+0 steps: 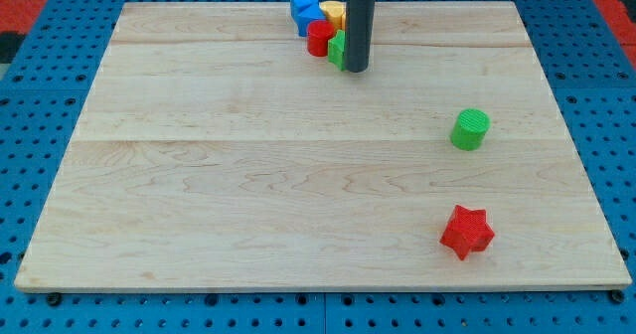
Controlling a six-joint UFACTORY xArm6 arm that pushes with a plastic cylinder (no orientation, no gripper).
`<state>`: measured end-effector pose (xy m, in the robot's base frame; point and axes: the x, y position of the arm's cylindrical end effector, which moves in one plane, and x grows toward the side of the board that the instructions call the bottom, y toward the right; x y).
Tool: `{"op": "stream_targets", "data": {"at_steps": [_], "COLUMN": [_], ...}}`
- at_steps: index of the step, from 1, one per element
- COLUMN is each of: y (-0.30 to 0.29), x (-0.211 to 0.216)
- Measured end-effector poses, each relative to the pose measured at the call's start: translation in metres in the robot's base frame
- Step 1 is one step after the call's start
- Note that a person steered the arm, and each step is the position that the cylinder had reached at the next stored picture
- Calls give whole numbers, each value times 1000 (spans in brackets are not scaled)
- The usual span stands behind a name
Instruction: Push the green circle to the bottom of the red circle
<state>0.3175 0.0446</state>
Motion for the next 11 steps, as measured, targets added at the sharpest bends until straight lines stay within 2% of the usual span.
{"op": "stream_targets", "data": {"at_steps": [3, 4, 6, 7, 8, 10, 11], "y": [2, 24, 91, 149, 161, 89, 95], "x": [-23, 15, 167, 182, 154, 122, 92]}}
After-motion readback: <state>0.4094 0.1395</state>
